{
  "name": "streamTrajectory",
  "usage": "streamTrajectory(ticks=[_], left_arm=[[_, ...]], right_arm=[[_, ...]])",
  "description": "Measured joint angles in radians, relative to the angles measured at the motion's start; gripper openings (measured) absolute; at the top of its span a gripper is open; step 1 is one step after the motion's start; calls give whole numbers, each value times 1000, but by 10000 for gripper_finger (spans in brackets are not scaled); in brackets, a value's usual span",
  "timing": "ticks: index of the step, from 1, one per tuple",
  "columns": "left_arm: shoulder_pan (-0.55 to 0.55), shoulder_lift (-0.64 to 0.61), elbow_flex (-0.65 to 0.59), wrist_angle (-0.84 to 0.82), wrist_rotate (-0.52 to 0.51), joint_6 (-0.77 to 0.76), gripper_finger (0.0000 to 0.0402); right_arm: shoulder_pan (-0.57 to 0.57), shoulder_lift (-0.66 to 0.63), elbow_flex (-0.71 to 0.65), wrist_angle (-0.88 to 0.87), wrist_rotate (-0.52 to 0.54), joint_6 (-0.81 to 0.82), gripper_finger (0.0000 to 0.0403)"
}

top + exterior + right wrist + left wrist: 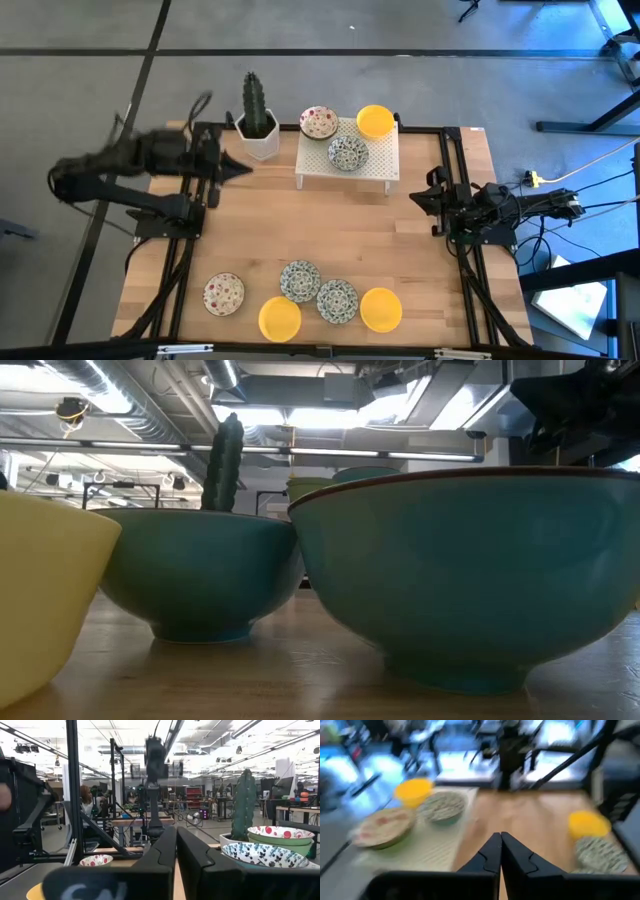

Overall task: Pick & Place Mini bowls
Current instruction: Stack the right green patterned bowl on the green patterned bowl on the shelf

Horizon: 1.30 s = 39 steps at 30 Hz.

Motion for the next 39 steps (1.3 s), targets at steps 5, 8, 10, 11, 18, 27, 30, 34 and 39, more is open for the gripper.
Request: streamTrajectory(ticks=[5, 8, 10, 11, 18, 27, 30, 34, 39], left_arm=[[-44, -180, -454, 584, 68, -39, 2], [-59, -197, -598, 791, 78, 26, 2], [-62, -186, -672, 918, 52, 68, 1], [-62, -177, -703, 968, 53, 83, 1], [-63, -174, -790, 1038, 123, 104, 2], [-63, -185, -792, 989, 129, 125, 5], [-63, -185, -793, 954, 129, 120, 2], [-63, -185, -793, 962, 129, 126, 4], [-63, -185, -793, 1012, 109, 102, 7]], right_arm=[[0, 0, 0, 10, 0, -5, 16], [0, 0, 0, -1, 0, -5, 16], [0, 0, 0, -8, 19, -7, 16], [0, 0, 0, -8, 44, -7, 16], [0, 0, 0, -14, 165, -2, 16], [0, 1, 0, -147, 252, 102, 16], [0, 1, 0, -175, 272, 137, 16], [0, 1, 0, -179, 331, 155, 16], [0, 1, 0, -177, 331, 159, 16]])
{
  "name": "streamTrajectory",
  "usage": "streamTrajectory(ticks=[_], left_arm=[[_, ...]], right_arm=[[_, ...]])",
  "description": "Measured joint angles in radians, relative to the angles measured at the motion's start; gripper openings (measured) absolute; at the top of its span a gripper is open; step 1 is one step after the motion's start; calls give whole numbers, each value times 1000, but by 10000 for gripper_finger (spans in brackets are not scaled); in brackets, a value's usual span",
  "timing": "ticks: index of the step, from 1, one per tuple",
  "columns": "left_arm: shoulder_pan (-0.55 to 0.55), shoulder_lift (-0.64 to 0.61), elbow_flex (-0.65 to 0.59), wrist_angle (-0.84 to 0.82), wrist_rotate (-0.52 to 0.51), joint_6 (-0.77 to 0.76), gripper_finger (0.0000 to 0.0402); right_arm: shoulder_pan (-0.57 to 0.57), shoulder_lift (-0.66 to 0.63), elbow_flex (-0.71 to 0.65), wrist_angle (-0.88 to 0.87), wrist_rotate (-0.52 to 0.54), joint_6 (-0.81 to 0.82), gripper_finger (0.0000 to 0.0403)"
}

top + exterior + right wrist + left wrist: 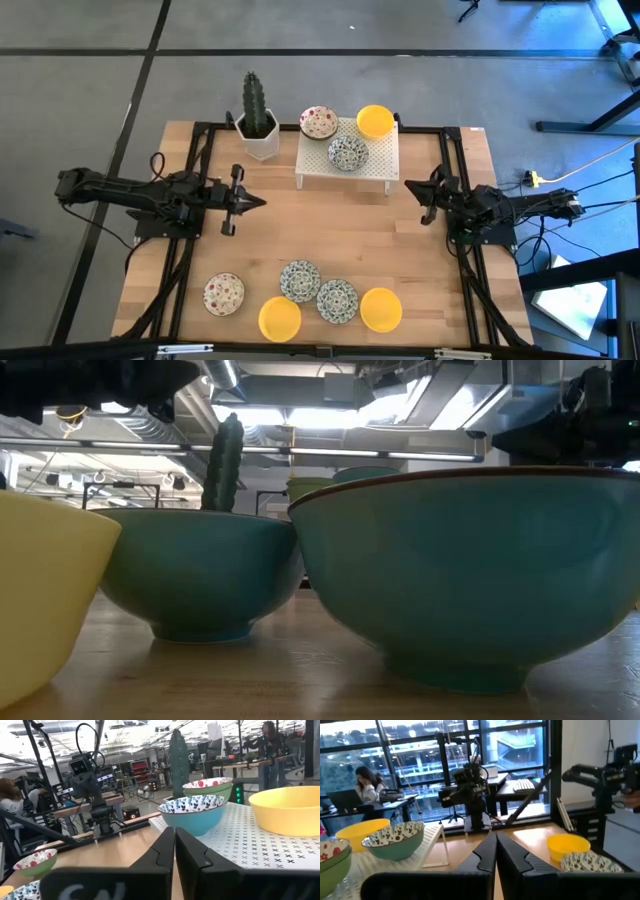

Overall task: Pick & Place Mini bowls
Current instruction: Stack the right green patterned bowl on the green patterned bowl on the shelf

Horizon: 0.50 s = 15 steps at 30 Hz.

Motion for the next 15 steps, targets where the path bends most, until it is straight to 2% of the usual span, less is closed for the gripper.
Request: streamTrajectory(ticks=[15], left_arm=[[0, 4, 0, 16, 0, -81, 8]], right_arm=[[0, 0, 0, 15, -104, 45, 16]])
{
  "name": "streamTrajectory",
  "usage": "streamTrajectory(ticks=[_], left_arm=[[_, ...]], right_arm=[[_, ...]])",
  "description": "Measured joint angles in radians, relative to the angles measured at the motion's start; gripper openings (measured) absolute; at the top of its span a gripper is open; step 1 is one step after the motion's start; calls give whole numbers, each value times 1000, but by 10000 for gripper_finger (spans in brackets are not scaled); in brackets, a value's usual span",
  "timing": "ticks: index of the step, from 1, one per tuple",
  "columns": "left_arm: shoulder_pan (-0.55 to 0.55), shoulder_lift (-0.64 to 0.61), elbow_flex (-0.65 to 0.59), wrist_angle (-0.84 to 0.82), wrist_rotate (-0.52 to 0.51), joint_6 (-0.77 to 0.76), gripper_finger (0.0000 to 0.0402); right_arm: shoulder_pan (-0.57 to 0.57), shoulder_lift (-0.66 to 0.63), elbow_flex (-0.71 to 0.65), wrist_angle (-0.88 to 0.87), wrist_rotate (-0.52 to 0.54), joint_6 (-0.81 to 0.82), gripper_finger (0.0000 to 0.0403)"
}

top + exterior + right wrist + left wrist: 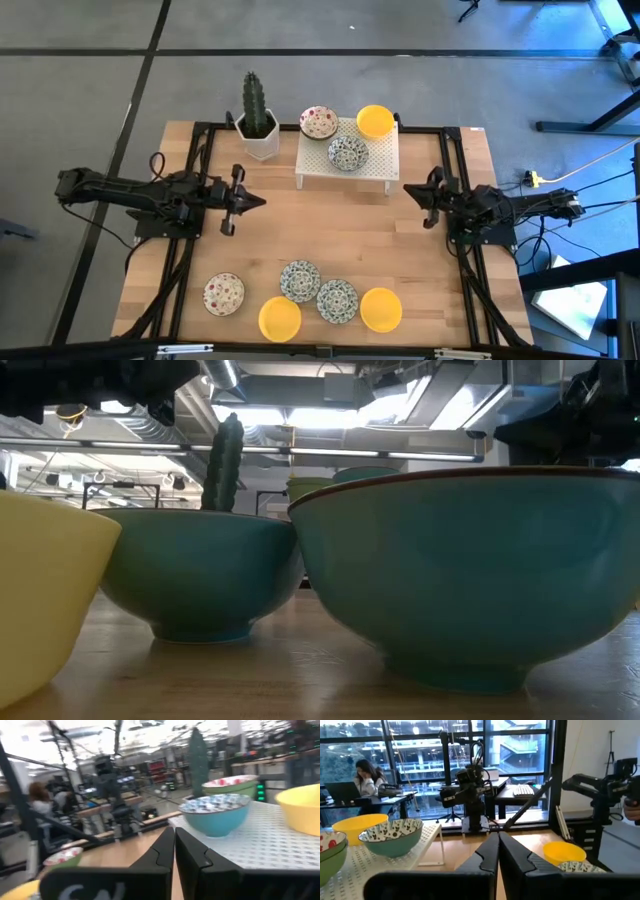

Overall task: Pick & Place Mini bowls
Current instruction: Stack the right green patterned bowl on the green patterned bowl on the shelf

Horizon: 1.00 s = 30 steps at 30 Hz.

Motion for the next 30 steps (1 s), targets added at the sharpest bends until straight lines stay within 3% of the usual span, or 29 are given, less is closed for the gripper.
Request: streamTrajectory(ticks=[5, 8, 10, 13, 19, 22, 25, 30], left_arm=[[0, 0, 0, -34, 16, -22, 6], [-1, 1, 0, -34, 103, -25, 8], [-10, 2, 0, 40, 141, -7, 10], [-21, 2, 1, 150, 121, 15, 13], [-14, 12, 1, 113, 107, 122, 6], [-10, 17, 0, 100, 54, 160, 4], [-10, 21, 0, 76, 1, 158, 6], [-10, 22, 0, -20, -7, 116, 10]], right_arm=[[0, 1, 0, 5, -71, 18, 16], [0, 23, 0, -2, -70, 79, 16], [2, 44, 0, 2, -72, 98, 16], [9, 85, 0, 36, -77, 104, 16], [55, 230, 0, 321, -292, 45, 16], [92, 331, 38, 434, -290, -5, 16], [116, 444, 164, 361, -271, -25, 16], [140, 697, 461, 46, -260, -41, 16]])
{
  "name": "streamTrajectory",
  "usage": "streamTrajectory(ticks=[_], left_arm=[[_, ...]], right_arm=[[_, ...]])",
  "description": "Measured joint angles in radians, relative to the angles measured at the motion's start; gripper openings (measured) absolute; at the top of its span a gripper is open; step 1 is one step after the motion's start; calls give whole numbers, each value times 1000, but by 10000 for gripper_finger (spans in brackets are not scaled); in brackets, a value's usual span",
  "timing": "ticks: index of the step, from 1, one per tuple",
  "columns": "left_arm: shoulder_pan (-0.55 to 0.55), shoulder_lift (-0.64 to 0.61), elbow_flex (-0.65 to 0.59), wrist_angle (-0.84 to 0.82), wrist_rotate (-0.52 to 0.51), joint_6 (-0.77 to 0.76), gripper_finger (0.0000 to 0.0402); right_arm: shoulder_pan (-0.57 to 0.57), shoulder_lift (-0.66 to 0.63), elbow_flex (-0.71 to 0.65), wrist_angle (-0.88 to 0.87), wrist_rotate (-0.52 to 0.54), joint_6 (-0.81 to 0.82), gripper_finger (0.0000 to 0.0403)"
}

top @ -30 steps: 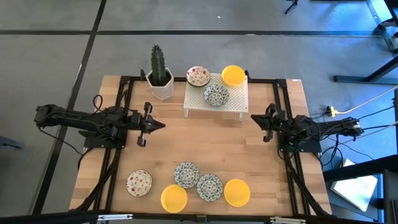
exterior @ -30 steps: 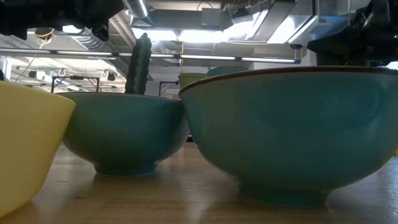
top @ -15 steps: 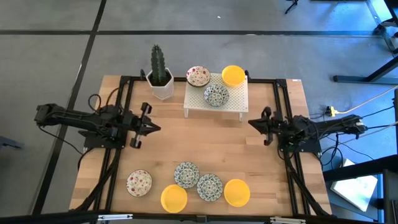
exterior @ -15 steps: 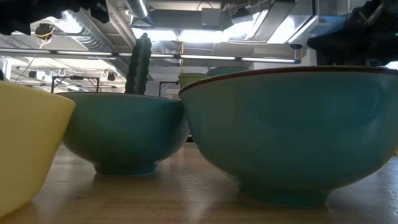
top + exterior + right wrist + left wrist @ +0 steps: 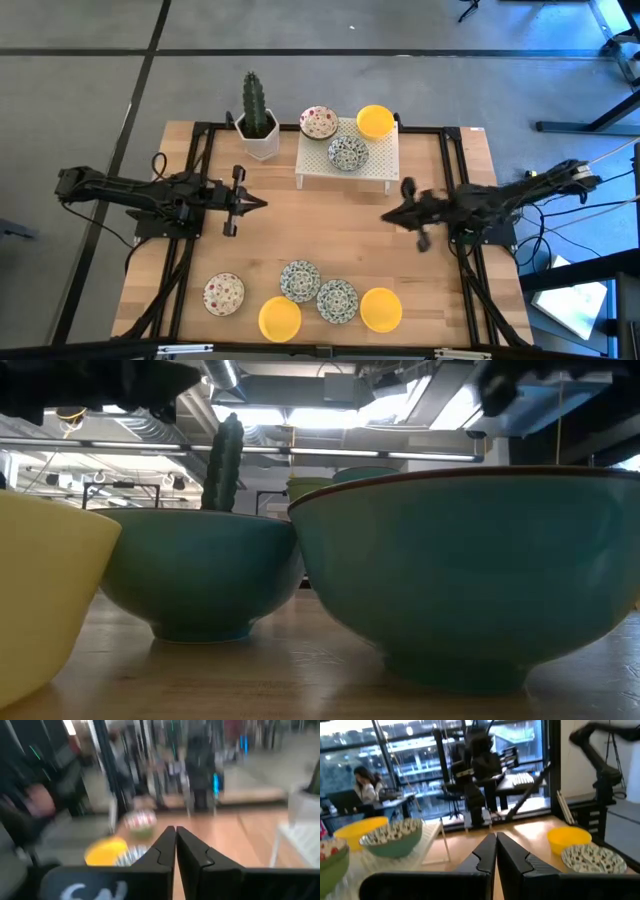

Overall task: Pick & Place Mini bowls
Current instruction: Stack the right green patterned bowl on the green patterned bowl on the shelf

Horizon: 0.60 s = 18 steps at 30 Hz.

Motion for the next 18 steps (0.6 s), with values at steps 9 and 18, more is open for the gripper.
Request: streamTrajectory(ticks=[9, 18], left_arm=[[-1, 0, 0, -17, 6, -56, 6], [-1, 0, 0, -37, 7, -104, 10]], right_arm=[[46, 533, 559, -577, -47, 151, 46], [116, 942, 924, -920, -179, 153, 137]])
